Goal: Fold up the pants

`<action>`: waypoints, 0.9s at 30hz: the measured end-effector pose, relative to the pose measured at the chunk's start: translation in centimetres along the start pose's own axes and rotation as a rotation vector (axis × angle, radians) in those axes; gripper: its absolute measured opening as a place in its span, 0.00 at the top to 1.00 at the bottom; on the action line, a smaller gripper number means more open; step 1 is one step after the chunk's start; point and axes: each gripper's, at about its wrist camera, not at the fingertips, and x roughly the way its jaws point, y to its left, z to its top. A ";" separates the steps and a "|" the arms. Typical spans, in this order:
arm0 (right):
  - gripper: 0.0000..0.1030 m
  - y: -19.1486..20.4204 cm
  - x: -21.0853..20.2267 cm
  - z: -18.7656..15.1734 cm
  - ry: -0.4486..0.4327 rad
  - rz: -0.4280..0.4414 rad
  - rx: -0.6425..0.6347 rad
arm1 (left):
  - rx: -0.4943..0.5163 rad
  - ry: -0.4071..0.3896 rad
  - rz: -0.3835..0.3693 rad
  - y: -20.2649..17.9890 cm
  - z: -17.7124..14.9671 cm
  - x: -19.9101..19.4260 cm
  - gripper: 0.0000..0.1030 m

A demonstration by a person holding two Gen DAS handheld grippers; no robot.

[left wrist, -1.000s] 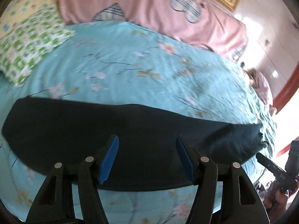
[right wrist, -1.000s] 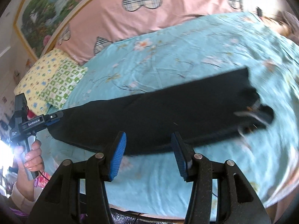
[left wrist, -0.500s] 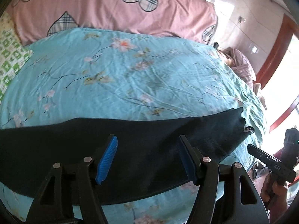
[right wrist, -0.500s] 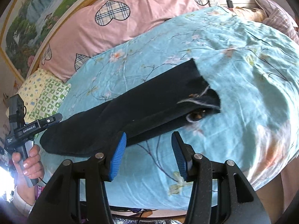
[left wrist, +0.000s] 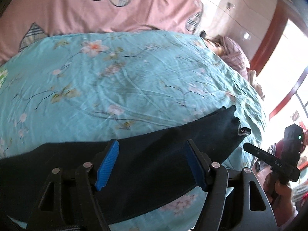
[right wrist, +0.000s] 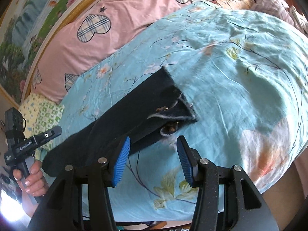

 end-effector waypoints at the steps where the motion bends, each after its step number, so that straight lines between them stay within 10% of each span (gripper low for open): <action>1: 0.50 -0.3 0.2 0.1 0.002 0.010 0.018 | 0.014 0.010 -0.007 -0.5 0.3 0.5 0.30; 20: 0.51 -3.1 2.1 0.8 -0.015 0.132 0.228 | 0.242 0.198 -0.177 -8.4 5.8 9.9 0.29; 27: 0.86 -4.3 2.2 0.3 -0.042 0.151 0.229 | 0.357 0.305 -0.232 -12.6 7.2 14.8 0.29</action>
